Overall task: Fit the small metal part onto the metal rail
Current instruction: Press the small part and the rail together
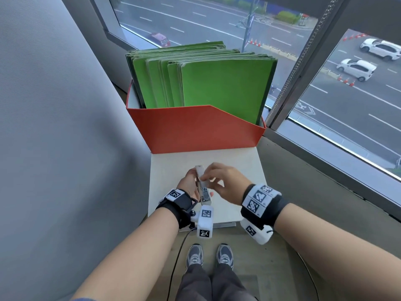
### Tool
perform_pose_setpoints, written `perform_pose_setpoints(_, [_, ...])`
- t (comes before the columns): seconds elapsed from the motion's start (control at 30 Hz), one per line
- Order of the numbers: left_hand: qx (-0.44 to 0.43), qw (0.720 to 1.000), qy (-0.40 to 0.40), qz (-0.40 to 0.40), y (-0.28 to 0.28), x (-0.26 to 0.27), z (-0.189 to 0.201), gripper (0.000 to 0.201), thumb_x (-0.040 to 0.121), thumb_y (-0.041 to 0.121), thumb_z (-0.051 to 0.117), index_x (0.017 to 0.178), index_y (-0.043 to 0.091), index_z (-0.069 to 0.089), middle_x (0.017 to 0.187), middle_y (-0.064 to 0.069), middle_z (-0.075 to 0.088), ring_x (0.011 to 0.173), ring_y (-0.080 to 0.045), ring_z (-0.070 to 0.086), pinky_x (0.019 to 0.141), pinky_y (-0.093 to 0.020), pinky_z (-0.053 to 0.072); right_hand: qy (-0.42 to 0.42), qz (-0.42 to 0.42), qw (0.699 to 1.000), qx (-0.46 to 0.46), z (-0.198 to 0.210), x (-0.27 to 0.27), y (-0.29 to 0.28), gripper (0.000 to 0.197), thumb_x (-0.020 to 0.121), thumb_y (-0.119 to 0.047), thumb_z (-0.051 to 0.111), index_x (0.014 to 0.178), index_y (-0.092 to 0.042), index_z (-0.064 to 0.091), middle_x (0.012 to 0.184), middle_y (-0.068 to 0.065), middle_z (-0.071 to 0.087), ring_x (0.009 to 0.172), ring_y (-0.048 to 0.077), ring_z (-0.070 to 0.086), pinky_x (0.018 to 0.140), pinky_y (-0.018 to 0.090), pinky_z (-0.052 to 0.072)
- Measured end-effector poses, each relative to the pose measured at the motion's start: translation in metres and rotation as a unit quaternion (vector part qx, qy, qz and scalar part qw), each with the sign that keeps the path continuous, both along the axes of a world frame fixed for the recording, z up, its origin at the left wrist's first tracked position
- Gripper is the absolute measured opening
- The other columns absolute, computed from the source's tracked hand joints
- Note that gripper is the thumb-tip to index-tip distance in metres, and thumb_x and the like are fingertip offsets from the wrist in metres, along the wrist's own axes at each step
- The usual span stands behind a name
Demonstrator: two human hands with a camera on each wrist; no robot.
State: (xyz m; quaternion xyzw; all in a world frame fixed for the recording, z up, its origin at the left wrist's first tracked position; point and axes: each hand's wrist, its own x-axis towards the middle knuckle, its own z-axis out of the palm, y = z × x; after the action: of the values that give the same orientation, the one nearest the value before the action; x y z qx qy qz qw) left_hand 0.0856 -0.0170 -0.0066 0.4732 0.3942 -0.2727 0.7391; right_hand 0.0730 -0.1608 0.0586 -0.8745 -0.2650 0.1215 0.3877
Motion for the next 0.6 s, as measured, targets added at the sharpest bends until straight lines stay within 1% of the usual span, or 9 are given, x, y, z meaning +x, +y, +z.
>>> perform_pose_setpoints(0.07, [-0.027,1.0,0.013,-0.005,0.0,0.004,0.003,0.055,0.091,0.061,0.033,0.081,0.014,0.059,0.055,-0.009,0.064,0.051,-0.023,0.063,0.057,-0.03,0.049,-0.007,0.0,1.0,0.001,-0.012,-0.01,-0.003,0.017,0.085,-0.004,0.064,0.101,-0.008,0.07,0.101,0.006,0.063,0.082,0.019,0.062,0.079,0.033,0.056])
perform_pose_setpoints(0.13, [-0.024,0.999,0.003,-0.029,-0.002,0.005,0.007,0.053,0.088,0.065,0.037,0.079,0.016,0.055,0.045,-0.006,0.057,0.038,-0.021,0.057,0.053,-0.028,0.044,-0.008,-0.007,1.0,-0.004,-0.023,-0.017,-0.004,0.017,0.085,-0.005,0.065,0.1,-0.007,0.069,0.102,0.007,0.06,0.078,0.015,0.056,0.077,0.034,0.054])
perform_pose_setpoints(0.2, [-0.013,0.998,-0.037,-0.039,-0.004,0.004,0.007,0.035,0.089,0.053,0.051,0.094,0.019,0.055,0.054,-0.007,0.055,0.04,-0.021,0.056,0.058,-0.032,0.046,-0.003,-0.014,1.0,-0.008,-0.03,-0.022,-0.004,0.016,0.084,-0.005,0.065,0.1,-0.006,0.068,0.101,0.008,0.058,0.075,0.015,0.054,0.076,0.032,0.053])
perform_pose_setpoints(0.27, [-0.008,0.997,-0.073,-0.039,-0.004,0.003,0.004,0.021,0.088,0.037,0.061,0.103,0.024,0.055,0.067,-0.009,0.055,0.049,-0.023,0.057,0.062,-0.037,0.048,0.001,-0.029,1.0,0.006,-0.035,-0.026,-0.004,0.015,0.083,-0.009,0.067,0.099,-0.009,0.068,0.1,0.005,0.057,0.078,0.017,0.057,0.075,0.023,0.052])
perform_pose_setpoints(0.33, [-0.003,0.995,-0.084,-0.049,-0.004,0.001,0.001,0.021,0.088,0.03,0.063,0.107,0.024,0.056,0.069,-0.008,0.061,0.058,-0.025,0.058,0.059,-0.034,0.049,0.04,-0.091,0.994,0.047,-0.035,-0.027,-0.005,0.016,0.084,-0.017,0.068,0.098,-0.01,0.066,0.099,0.003,0.057,0.082,0.015,0.06,0.073,0.015,0.05])
perform_pose_setpoints(0.4, [0.008,0.994,-0.098,-0.049,-0.005,-0.001,0.0,0.023,0.089,0.028,0.061,0.111,0.022,0.056,0.078,-0.009,0.065,0.063,-0.024,0.061,0.057,-0.03,0.052,0.122,-0.188,0.971,0.08,-0.037,-0.027,-0.006,0.021,0.085,-0.024,0.067,0.1,-0.012,0.06,0.098,0.001,0.06,0.084,0.015,0.063,0.073,0.017,0.051])
perform_pose_setpoints(0.43, [0.011,0.993,-0.105,-0.046,-0.006,-0.003,-0.001,0.023,0.09,0.028,0.061,0.111,0.02,0.057,0.083,-0.01,0.067,0.067,-0.024,0.063,0.06,-0.031,0.055,0.177,-0.226,0.954,0.085,-0.039,-0.026,-0.005,0.025,0.084,-0.029,0.067,0.102,-0.014,0.056,0.096,-0.002,0.062,0.085,0.017,0.064,0.074,0.022,0.054])
perform_pose_setpoints(0.5, [0.007,0.993,-0.111,-0.042,-0.009,-0.004,-0.002,0.02,0.09,0.025,0.061,0.106,0.014,0.059,0.092,-0.011,0.069,0.082,-0.03,0.066,0.077,-0.042,0.058,0.286,-0.254,0.919,0.1,-0.045,-0.027,-0.003,0.035,0.083,-0.035,0.067,0.108,-0.016,0.052,0.093,-0.001,0.064,0.088,0.023,0.068,0.08,0.036,0.058])
perform_pose_setpoints(0.6, [0.009,0.993,-0.11,-0.042,-0.011,-0.007,-0.004,0.014,0.09,0.02,0.061,0.097,0.007,0.062,0.096,-0.013,0.068,0.094,-0.032,0.063,0.099,-0.051,0.05,0.362,-0.253,0.885,0.149,-0.052,-0.029,-0.002,0.039,0.083,-0.027,0.07,0.114,-0.016,0.047,0.09,0.008,0.066,0.094,0.03,0.069,0.088,0.046,0.057])
